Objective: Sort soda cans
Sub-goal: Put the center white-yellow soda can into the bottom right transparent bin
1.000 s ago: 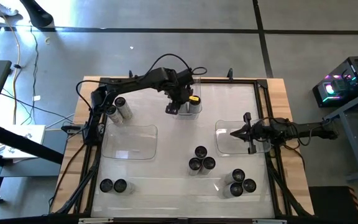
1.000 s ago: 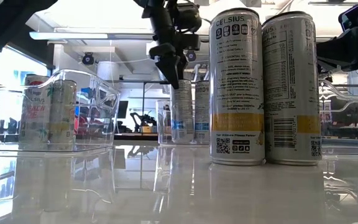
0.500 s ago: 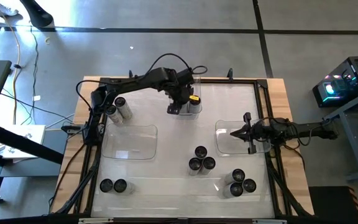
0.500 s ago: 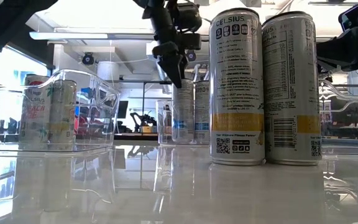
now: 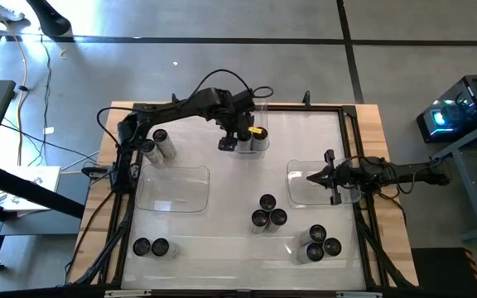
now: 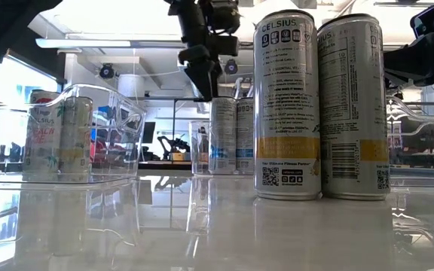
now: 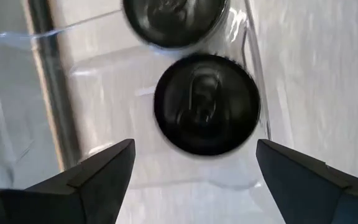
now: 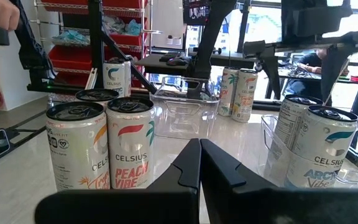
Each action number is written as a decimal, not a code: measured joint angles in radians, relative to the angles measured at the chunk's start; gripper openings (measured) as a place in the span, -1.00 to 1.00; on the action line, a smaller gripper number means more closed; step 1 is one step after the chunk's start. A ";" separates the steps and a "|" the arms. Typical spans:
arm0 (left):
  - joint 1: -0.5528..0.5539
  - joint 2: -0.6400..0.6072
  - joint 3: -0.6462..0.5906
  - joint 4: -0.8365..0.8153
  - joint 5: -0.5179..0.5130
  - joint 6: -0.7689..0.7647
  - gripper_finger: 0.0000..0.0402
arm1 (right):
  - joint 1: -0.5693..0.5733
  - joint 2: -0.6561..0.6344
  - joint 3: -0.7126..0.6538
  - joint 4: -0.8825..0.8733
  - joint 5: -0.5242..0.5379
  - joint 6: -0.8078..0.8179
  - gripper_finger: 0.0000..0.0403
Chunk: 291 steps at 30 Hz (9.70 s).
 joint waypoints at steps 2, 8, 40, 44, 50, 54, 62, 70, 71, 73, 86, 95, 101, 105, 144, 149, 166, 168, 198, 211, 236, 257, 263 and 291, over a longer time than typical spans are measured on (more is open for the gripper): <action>0.002 -0.013 0.001 -0.032 -0.020 -0.012 0.65 | 0.000 0.001 0.000 0.000 0.000 0.000 -1.00; 0.043 -0.065 -0.002 -0.081 0.096 -0.096 0.65 | 0.000 0.000 0.000 0.000 0.000 0.000 -1.00; -0.174 -0.933 -1.117 1.037 -0.205 -0.596 0.65 | 0.000 0.000 0.000 0.000 0.000 0.000 -1.00; -0.265 -0.953 -1.175 1.033 -0.270 -0.595 0.65 | 0.000 0.000 0.000 0.000 0.000 0.000 -1.00; -0.407 -1.002 -1.309 1.170 -0.346 -0.550 0.65 | 0.000 0.000 0.000 0.000 0.000 0.000 -1.00; -0.466 -1.047 -1.420 1.396 -0.353 -0.486 0.65 | 0.000 0.000 0.000 0.000 0.000 0.000 -1.00; -0.481 -1.080 -1.521 1.625 -0.355 -0.447 0.65 | 0.000 0.000 0.000 0.000 0.000 0.000 -1.00; -0.468 -1.077 -1.522 1.654 -0.318 -0.391 0.65 | 0.000 0.000 0.000 0.000 0.001 -0.005 -1.00; -0.464 -1.077 -1.522 1.655 -0.311 -0.385 0.65 | 0.000 0.000 0.000 0.005 0.015 -0.021 -1.00; -0.457 -1.077 -1.522 1.655 -0.304 -0.384 0.65 | 0.000 0.000 0.000 0.033 0.060 -0.022 -1.00; -0.418 -1.072 -1.522 1.657 -0.303 -0.423 0.65 | 0.003 0.058 0.000 0.622 0.114 0.457 -1.00; -0.413 -1.051 -1.522 1.660 -0.304 -0.429 0.65 | 0.075 0.526 0.049 1.074 0.023 0.282 -1.00; -0.399 -1.051 -1.522 1.671 -0.304 -0.428 0.65 | 0.068 0.841 0.240 0.998 0.084 0.236 -0.99; -0.393 -1.051 -1.522 1.665 -0.305 -0.436 0.65 | 0.051 0.948 0.449 0.693 0.042 0.243 -0.86; -0.415 -1.051 -1.521 1.579 -0.304 -0.515 0.65 | 0.186 1.811 1.648 -0.969 -0.167 -0.106 0.75; -0.415 -1.051 -1.521 1.579 -0.304 -0.524 0.65 | 0.209 1.840 1.646 -0.968 -0.150 -0.124 0.74; -0.415 -1.051 -1.521 1.577 -0.304 -0.524 0.65 | 0.236 1.868 1.691 -0.958 -0.047 -0.064 0.19; -0.415 -1.051 -1.521 1.577 -0.304 -0.525 0.65 | 0.239 1.864 1.732 -0.954 -0.011 -0.073 0.19; -0.415 -1.051 -1.521 1.577 -0.304 -0.513 0.65 | 0.013 1.255 1.595 -1.505 0.231 0.457 0.19; -0.415 -1.051 -1.521 1.586 -0.304 -0.507 0.65 | -0.077 1.239 1.184 -1.148 0.115 0.397 0.19; -0.415 -1.051 -1.521 1.584 -0.304 -0.524 0.65 | -0.144 1.396 1.181 -1.064 0.111 0.213 0.44; -0.414 -1.051 -1.521 1.580 -0.304 -0.525 0.65 | -0.089 1.213 1.182 -1.073 0.184 0.355 0.48; -0.414 -1.051 -1.521 1.580 -0.304 -0.525 0.65 | 0.097 1.175 1.182 -0.939 0.246 0.431 0.48; -0.414 -1.051 -1.521 1.579 -0.304 -0.550 0.65 | 0.512 1.533 1.180 -0.729 0.516 0.875 0.48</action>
